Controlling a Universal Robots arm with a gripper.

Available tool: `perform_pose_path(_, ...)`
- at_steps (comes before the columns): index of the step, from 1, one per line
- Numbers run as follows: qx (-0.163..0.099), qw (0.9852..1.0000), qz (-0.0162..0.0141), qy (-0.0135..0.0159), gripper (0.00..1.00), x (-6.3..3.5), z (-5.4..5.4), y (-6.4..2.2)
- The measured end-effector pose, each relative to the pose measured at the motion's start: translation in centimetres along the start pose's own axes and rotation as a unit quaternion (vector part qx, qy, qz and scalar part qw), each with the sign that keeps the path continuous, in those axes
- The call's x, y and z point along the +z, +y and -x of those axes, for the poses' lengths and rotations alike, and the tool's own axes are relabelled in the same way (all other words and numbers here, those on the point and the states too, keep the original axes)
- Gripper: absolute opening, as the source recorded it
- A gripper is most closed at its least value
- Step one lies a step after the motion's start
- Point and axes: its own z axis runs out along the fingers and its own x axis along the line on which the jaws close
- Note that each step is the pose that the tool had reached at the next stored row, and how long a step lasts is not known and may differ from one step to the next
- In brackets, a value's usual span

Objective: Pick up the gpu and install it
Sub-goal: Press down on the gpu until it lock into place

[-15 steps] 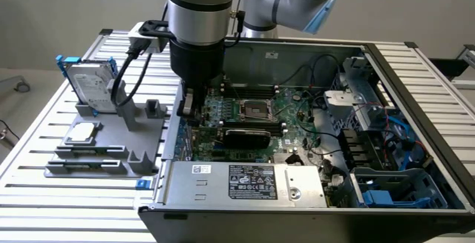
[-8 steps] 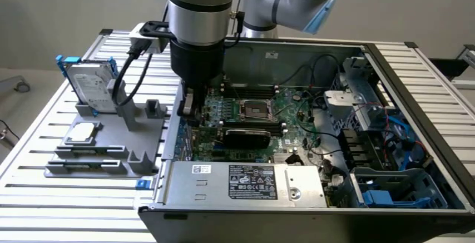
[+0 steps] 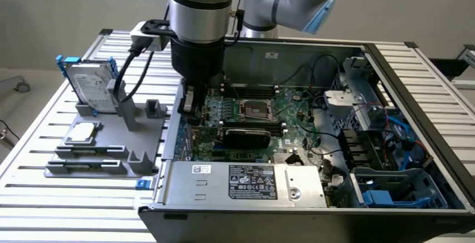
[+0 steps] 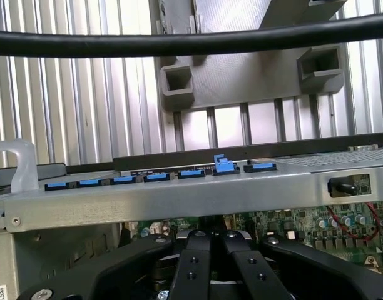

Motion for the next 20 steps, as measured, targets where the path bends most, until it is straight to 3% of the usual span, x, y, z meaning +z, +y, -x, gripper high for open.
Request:
perform_pose_path(4,0.0,1.0,-0.0004,0.0039,0.11,-0.03,0.18,0.02)
perform_pose_path(20,0.001,1.0,-0.0006,0.0055,0.11,-0.32,0.97,0.13)
